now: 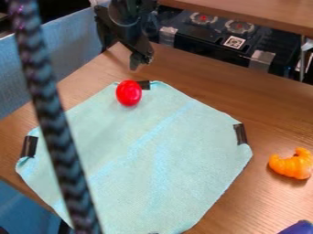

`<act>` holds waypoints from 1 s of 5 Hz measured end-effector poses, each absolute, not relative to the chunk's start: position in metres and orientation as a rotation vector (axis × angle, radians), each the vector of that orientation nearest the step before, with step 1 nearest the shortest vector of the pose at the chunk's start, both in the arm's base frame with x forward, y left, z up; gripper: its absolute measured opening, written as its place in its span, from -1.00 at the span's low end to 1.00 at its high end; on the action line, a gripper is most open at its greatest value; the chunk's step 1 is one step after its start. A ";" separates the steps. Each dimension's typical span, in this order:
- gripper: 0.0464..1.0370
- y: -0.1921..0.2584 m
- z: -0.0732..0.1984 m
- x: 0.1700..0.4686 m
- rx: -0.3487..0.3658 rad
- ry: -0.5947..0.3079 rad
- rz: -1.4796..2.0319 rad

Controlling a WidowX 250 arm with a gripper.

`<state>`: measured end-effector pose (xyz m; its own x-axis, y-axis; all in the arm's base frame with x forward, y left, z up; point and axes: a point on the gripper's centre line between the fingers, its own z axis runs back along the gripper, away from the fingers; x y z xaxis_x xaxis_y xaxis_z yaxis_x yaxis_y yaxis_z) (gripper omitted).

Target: Get the red figure from the top left

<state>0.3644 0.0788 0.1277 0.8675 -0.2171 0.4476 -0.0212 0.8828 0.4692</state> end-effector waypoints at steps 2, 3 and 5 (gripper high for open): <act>0.93 0.064 0.103 0.366 0.552 -0.462 -0.133; 0.93 0.052 0.092 0.367 0.612 -0.460 -0.158; 0.93 0.045 0.078 0.366 0.703 -0.461 -0.168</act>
